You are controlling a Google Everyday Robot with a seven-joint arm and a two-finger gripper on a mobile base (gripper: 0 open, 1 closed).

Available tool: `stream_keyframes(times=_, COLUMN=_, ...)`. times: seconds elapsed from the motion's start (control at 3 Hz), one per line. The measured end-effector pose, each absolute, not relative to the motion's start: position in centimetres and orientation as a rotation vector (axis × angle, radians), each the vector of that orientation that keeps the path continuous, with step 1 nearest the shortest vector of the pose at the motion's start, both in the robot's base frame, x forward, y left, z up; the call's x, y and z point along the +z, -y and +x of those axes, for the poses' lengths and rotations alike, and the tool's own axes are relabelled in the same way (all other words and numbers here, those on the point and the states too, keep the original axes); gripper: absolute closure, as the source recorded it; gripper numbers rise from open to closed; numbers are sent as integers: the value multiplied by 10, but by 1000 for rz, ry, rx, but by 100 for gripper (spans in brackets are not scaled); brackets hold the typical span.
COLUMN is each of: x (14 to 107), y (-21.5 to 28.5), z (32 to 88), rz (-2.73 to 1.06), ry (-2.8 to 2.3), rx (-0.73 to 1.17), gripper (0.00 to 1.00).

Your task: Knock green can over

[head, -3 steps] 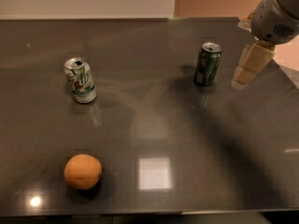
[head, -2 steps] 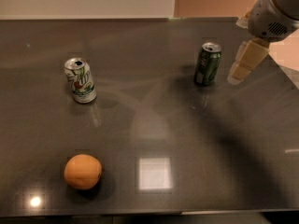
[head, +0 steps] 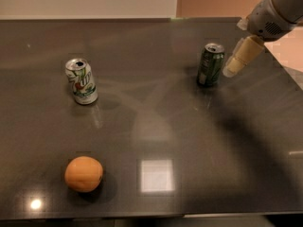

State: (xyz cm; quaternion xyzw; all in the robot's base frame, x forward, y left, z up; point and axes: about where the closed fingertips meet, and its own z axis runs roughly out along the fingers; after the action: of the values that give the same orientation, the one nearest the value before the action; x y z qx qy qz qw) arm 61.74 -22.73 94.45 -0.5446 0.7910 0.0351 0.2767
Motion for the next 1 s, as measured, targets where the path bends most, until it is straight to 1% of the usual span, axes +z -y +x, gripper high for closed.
stream_keyframes(times=0.33, x=934, y=222, z=636, rz=-1419, ry=-2119, rx=170, gripper=0)
stream_keyframes(times=1.0, x=912, y=210, z=654, rz=-1355, ry=-2120, rx=287, gripper=0)
